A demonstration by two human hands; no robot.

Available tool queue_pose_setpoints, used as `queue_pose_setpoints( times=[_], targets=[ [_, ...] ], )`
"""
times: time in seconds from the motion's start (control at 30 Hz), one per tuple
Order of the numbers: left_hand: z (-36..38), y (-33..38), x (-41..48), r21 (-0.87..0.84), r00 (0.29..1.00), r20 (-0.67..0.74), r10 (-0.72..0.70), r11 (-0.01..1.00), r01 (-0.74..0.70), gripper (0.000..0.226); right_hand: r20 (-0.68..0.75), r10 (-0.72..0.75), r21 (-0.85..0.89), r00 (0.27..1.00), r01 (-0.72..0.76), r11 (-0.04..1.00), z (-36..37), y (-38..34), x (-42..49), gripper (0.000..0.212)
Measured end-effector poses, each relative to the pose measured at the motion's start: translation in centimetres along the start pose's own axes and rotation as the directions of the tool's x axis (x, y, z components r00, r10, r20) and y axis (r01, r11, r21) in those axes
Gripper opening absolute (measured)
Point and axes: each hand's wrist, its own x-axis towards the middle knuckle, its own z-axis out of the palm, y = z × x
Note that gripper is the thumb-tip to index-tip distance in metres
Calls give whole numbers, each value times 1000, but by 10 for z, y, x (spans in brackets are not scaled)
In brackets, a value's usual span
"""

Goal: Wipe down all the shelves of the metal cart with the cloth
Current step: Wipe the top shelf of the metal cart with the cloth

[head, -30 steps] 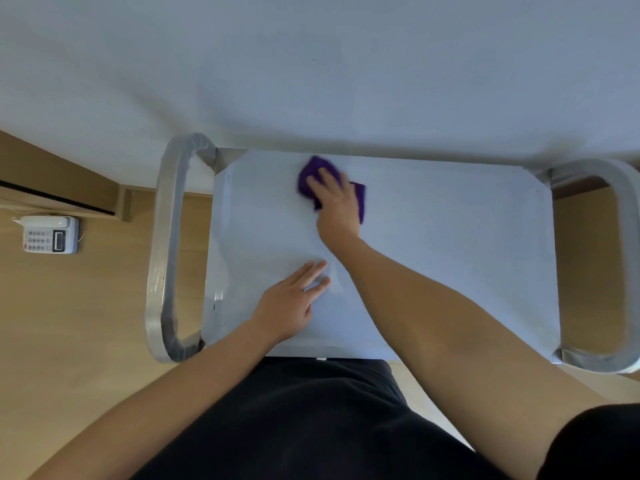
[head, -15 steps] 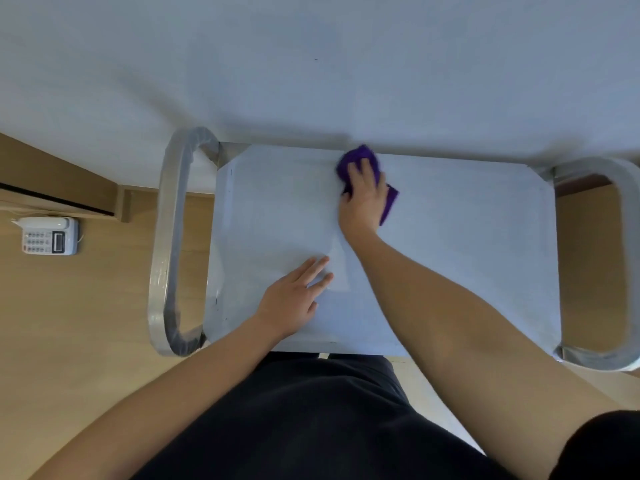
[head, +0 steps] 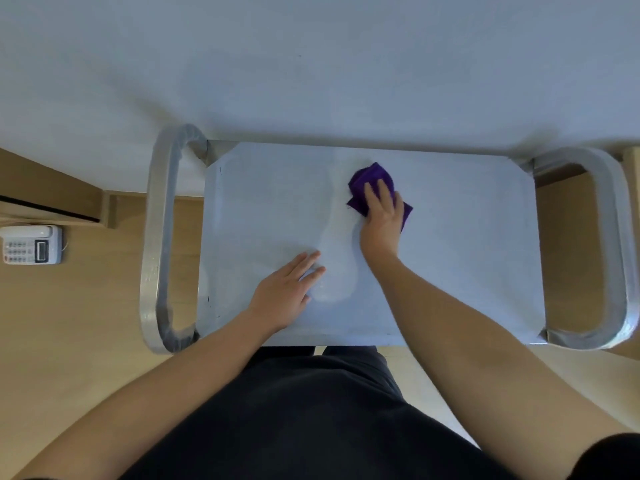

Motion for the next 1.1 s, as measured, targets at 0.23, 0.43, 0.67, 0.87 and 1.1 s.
queue_pose_setpoints(
  times=[0.23, 0.43, 0.67, 0.87, 1.1],
  targets=[
    [-3, 1, -1, 56, 1000, -14, -1, 998, 2, 65, 182, -411, 45, 893, 410, 911, 26, -42, -57, 62],
    [-13, -18, -21, 43, 985, -48, -167, 985, 169, 59, 27, -301, -27, 953, 301, 953, 10, -15, -34, 47],
    [-8, -56, -74, 10, 908, -73, -413, 910, 415, 61, 44, -147, -106, 988, 151, 983, 55, -90, -42, 52],
    [2, -47, -72, 9, 889, -76, -451, 892, 453, 61, 281, -670, -54, 687, 708, 704, 67, -111, -44, 55],
    [-2, -51, -72, -55, 897, -69, -438, 899, 435, 62, 29, -227, 29, 973, 227, 974, 62, -80, 23, 51]
  ],
)
